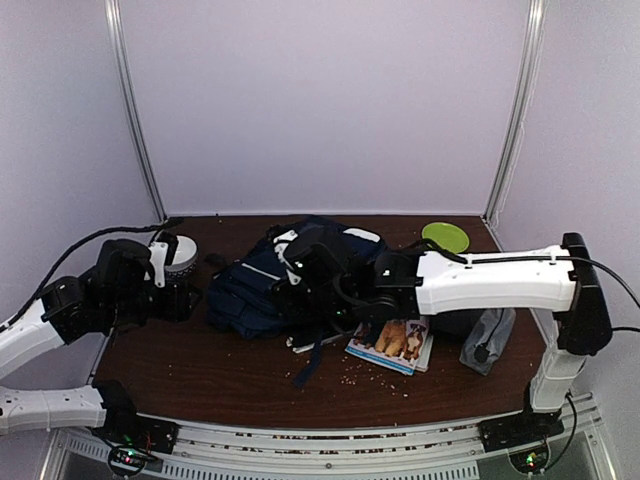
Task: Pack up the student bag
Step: Adjust the student bag at the center of the board.
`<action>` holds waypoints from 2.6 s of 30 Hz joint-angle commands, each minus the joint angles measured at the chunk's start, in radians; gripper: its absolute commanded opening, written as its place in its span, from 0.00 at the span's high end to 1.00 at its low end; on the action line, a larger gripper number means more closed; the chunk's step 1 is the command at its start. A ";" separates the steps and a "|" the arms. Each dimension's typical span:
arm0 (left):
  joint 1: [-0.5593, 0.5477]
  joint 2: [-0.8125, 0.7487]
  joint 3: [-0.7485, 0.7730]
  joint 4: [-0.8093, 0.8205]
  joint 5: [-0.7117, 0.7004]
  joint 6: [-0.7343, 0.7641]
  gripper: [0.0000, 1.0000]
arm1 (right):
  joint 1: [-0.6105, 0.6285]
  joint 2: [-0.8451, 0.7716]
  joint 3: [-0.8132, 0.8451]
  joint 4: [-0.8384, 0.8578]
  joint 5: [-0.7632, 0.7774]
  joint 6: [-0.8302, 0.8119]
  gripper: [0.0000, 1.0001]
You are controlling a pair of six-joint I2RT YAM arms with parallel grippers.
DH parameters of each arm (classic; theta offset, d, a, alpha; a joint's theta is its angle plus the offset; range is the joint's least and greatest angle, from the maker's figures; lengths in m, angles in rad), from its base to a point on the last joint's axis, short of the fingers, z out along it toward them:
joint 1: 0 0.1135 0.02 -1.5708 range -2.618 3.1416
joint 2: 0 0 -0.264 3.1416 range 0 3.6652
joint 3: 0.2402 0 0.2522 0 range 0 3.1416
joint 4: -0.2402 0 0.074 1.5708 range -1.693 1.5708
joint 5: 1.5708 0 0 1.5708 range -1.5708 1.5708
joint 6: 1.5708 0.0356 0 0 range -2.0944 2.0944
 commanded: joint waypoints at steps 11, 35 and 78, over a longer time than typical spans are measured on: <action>0.014 -0.101 -0.082 -0.062 -0.040 -0.183 0.03 | 0.045 0.293 0.349 -0.235 0.107 -0.151 0.40; 0.234 0.280 -0.211 0.531 0.441 -0.372 0.02 | 0.015 0.141 0.073 -0.228 0.202 -0.057 1.00; 0.038 0.452 -0.268 0.723 0.175 -0.386 1.00 | -0.154 -0.136 -0.213 0.069 -0.037 0.188 1.00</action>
